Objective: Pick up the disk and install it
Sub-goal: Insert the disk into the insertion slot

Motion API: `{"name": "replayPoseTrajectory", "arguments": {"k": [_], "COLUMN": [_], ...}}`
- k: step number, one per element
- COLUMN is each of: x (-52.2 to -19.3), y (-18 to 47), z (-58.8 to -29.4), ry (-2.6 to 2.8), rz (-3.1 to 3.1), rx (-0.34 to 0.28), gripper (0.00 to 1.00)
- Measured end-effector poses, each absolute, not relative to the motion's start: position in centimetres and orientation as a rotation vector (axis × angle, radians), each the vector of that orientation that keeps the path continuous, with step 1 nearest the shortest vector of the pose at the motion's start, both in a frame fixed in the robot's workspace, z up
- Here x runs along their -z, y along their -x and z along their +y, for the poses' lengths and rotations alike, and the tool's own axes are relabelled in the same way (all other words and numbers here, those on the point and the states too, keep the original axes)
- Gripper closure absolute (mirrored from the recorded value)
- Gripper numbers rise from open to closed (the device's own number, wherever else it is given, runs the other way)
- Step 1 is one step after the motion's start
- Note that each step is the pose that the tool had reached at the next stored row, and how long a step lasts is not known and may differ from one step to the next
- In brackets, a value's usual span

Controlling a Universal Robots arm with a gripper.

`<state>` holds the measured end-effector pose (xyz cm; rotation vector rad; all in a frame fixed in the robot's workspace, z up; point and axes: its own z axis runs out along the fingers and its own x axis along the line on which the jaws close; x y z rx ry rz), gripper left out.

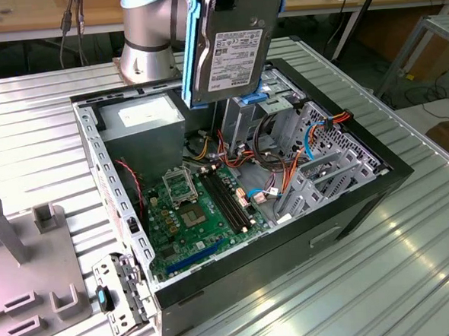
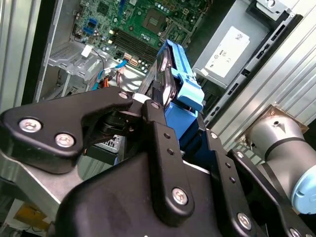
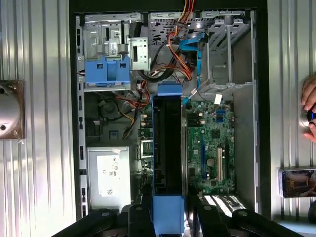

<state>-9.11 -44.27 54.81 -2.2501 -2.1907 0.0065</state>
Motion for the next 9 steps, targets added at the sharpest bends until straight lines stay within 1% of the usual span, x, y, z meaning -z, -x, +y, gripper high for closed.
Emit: {"name": "replayPoseTrajectory", "arguments": {"k": [3,9], "x": [-54.8,-54.8], "y": [7.5,6.2], "z": [-44.3,-44.3], "ry": [2.250,2.224], "rz": [-2.191,-2.217], "rx": [-0.007,-0.007], "gripper": [0.63,0.63]}}
